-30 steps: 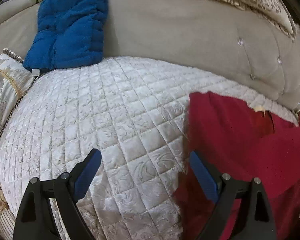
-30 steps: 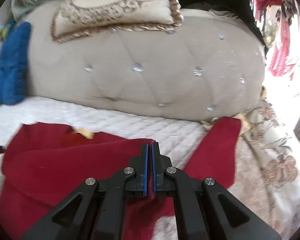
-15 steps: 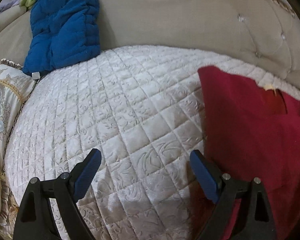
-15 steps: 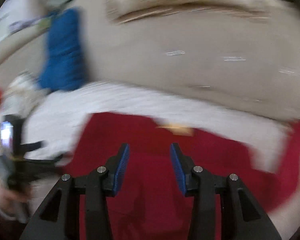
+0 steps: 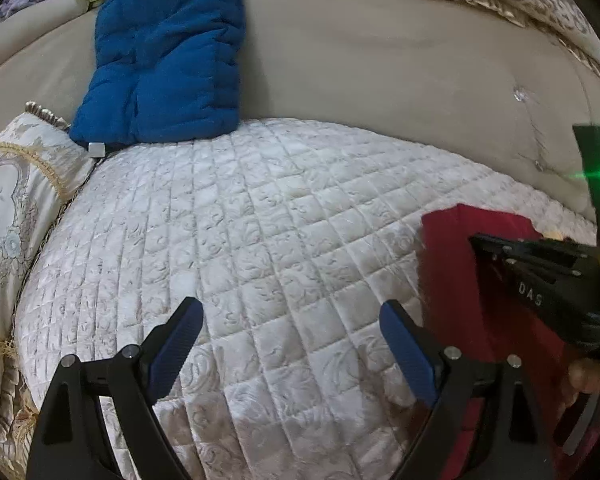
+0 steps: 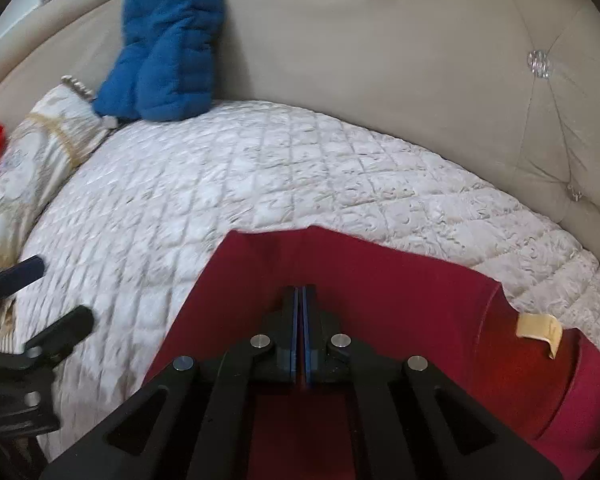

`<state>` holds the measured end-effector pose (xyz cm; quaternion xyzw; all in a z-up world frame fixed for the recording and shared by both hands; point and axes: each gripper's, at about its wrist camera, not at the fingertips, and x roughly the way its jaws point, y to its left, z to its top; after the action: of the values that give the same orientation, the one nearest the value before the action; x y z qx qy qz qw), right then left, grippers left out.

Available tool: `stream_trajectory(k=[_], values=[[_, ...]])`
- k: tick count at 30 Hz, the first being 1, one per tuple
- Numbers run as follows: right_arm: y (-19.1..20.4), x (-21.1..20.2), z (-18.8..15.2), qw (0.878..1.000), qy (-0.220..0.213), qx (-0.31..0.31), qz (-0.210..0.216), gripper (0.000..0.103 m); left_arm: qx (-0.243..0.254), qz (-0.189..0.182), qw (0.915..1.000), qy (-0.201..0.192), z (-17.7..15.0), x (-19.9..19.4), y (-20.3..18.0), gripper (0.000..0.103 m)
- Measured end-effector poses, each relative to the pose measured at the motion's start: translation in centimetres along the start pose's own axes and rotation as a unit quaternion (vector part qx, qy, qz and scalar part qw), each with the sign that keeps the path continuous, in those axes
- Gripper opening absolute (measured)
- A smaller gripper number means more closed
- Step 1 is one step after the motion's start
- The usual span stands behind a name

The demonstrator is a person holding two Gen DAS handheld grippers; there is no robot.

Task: Fold small clothes

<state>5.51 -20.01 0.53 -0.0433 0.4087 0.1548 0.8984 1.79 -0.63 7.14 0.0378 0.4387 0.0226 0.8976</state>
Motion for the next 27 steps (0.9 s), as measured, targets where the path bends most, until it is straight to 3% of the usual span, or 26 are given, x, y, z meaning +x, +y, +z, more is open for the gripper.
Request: stream_trajectory(k=[4, 6, 8, 12, 14, 17, 18, 22, 23, 25, 26, 27], values=[[-0.7, -2.4, -0.6, 1.000, -0.005, 0.026, 0.011, 0.000, -0.001, -0.007, 1.0000, 0.003, 0.2, -0.2, 0.1, 0.093], [-0.5, -5.6, -2.1, 0.999, -0.027, 0.037, 0.027, 0.007, -0.006, -0.007, 1.0000, -0.002, 0.5, -0.5, 0.1, 0.093], [0.8, -7.6, -4.4, 0.998, -0.028, 0.028, 0.049, 0.007, -0.014, -0.011, 0.9998, -0.007, 0.6, -0.6, 0.2, 0.093], [3.9, -4.1, -7.4, 0.998, 0.025, 0.032, 0.056, 0.006, -0.018, -0.027, 0.9994, -0.014, 0.7, -1.3, -0.4, 0.093], [4.2, -4.0, -7.5, 0.997, -0.010, 0.053, 0.063, 0.006, -0.018, -0.036, 0.9989, -0.026, 0.7, -1.9, -0.8, 0.093], [3.0, -6.0, -7.2, 0.993, -0.003, 0.077, 0.085, 0.006, -0.018, -0.075, 0.9966, -0.030, 0.6, -2.4, -1.5, 0.093], [2.3, -7.2, -7.5, 0.994, -0.014, 0.079, 0.073, 0.006, -0.015, -0.087, 0.9958, -0.027, 0.5, -2.3, -2.0, 0.093], [-2.6, -12.3, -10.0, 0.992, -0.042, 0.108, -0.049, 0.009, 0.012, -0.124, 0.9922, -0.004, -0.3, -1.9, -4.4, 0.093], [-4.8, -13.0, -11.0, 0.986, -0.035, 0.128, -0.101, 0.012, 0.019, -0.126, 0.9919, 0.002, -0.5, -1.7, -5.0, 0.093], [-7.9, -12.8, -12.3, 0.973, -0.006, 0.163, -0.165, 0.013, 0.045, -0.123, 0.9912, 0.019, -1.0, -0.8, -6.7, 0.093], [-9.9, -12.1, -13.3, 0.968, 0.025, 0.184, -0.167, 0.013, 0.058, -0.118, 0.9910, 0.029, -1.3, -0.4, -7.4, 0.093], [-10.7, -12.3, -13.7, 0.971, 0.023, 0.192, -0.141, 0.013, 0.070, -0.111, 0.9905, 0.041, -1.7, 0.2, -8.3, 0.093]])
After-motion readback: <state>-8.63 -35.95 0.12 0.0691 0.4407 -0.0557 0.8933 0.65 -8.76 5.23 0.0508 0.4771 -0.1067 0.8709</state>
